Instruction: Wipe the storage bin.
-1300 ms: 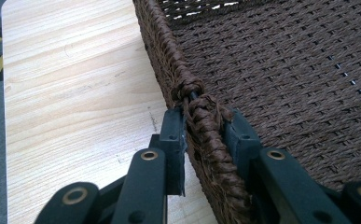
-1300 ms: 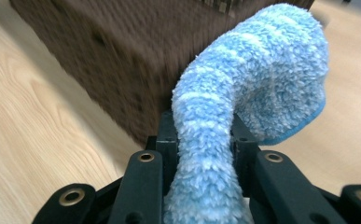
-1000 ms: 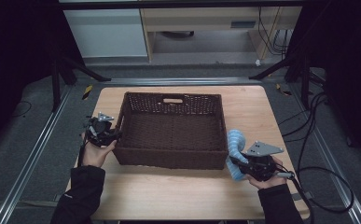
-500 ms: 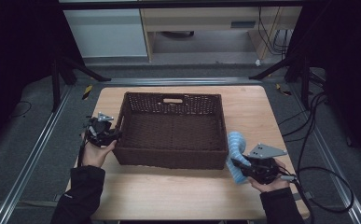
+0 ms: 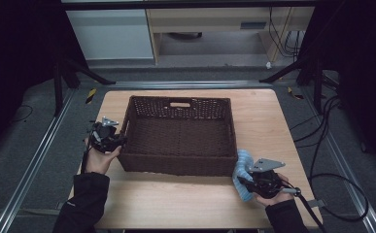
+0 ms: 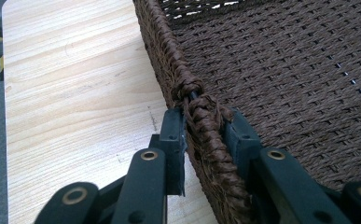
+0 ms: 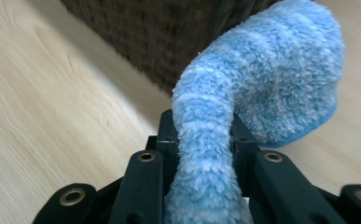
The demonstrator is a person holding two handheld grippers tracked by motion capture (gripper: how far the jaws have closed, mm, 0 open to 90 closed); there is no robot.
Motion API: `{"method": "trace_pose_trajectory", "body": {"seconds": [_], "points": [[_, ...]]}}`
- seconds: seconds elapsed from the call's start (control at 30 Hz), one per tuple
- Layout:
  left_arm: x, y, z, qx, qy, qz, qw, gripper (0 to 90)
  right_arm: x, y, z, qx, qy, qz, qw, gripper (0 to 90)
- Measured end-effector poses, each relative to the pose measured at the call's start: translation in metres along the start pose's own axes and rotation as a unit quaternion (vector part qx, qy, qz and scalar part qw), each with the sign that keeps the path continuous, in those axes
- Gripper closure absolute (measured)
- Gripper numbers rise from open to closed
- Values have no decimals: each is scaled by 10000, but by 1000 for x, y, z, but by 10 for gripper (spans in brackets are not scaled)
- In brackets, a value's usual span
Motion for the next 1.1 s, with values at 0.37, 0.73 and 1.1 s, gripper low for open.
{"method": "trace_pose_trajectory", "body": {"seconds": [0.37, 0.73, 1.1], "points": [[0, 0, 0, -8, -12, 14, 10000, 717, -25, -17, -6, -362, 319, 324, 9983, 716], [0, 0, 0, -16, -39, 37, 10000, 715, -87, -38, 15, -536, 1006, 1164, 9866, 705], [1, 0, 0, -17, -57, 56, 10000, 712, -96, -26, 28, -385, 1024, 1163, 9872, 650]]}}
Point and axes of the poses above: each handheld gripper's, and its own axes: y roughly forward along the jaws, z roughly out of its underside, x roughly to its left, the point moved 9 cm from there along y, roughly forward along the jaws, and after that the axes turned 7 degrees about y, right-handed, at the moved point
